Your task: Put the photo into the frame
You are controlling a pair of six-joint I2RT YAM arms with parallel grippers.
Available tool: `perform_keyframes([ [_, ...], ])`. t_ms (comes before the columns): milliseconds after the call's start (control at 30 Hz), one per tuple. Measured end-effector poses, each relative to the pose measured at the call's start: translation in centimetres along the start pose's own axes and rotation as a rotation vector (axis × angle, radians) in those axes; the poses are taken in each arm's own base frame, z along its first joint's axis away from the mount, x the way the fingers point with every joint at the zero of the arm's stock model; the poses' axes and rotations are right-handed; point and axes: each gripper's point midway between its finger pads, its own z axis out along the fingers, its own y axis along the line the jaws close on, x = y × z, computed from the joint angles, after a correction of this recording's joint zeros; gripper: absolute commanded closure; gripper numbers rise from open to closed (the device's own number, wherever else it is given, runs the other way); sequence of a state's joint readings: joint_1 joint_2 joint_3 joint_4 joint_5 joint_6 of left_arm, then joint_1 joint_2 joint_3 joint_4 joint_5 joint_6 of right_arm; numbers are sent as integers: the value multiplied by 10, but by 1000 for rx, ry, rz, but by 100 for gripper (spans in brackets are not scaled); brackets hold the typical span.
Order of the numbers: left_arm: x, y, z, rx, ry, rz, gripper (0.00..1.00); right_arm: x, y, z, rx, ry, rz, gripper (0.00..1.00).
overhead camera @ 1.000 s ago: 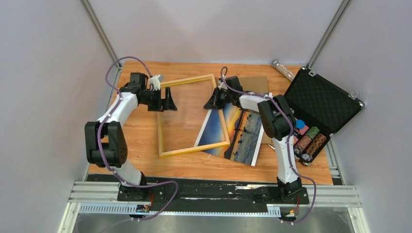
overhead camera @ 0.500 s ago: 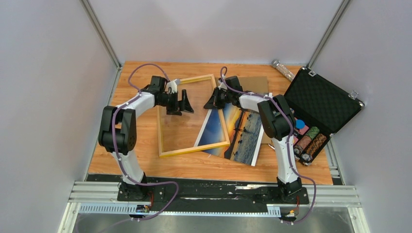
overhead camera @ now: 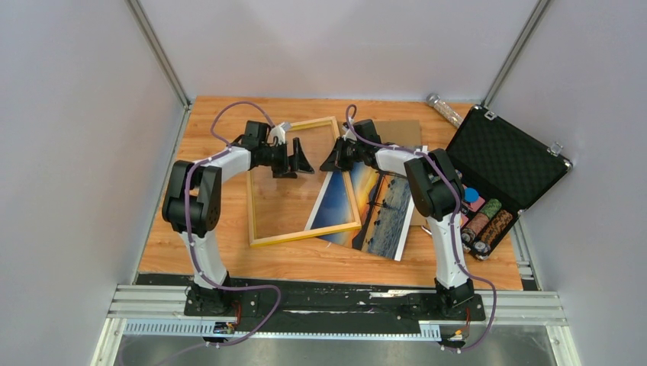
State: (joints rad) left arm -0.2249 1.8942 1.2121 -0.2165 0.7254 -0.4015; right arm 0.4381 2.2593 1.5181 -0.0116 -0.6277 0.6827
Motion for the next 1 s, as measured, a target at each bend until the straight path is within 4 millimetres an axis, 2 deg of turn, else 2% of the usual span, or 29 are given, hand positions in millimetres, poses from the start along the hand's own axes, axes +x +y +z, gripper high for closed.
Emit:
perform_keyframes([
  [533, 8, 6, 13, 1, 12, -14, 0, 0, -1, 2, 13, -5, -9, 96],
  [1000, 8, 8, 15, 3, 9, -10, 0, 1, -3, 2, 39, -12, -22, 71],
])
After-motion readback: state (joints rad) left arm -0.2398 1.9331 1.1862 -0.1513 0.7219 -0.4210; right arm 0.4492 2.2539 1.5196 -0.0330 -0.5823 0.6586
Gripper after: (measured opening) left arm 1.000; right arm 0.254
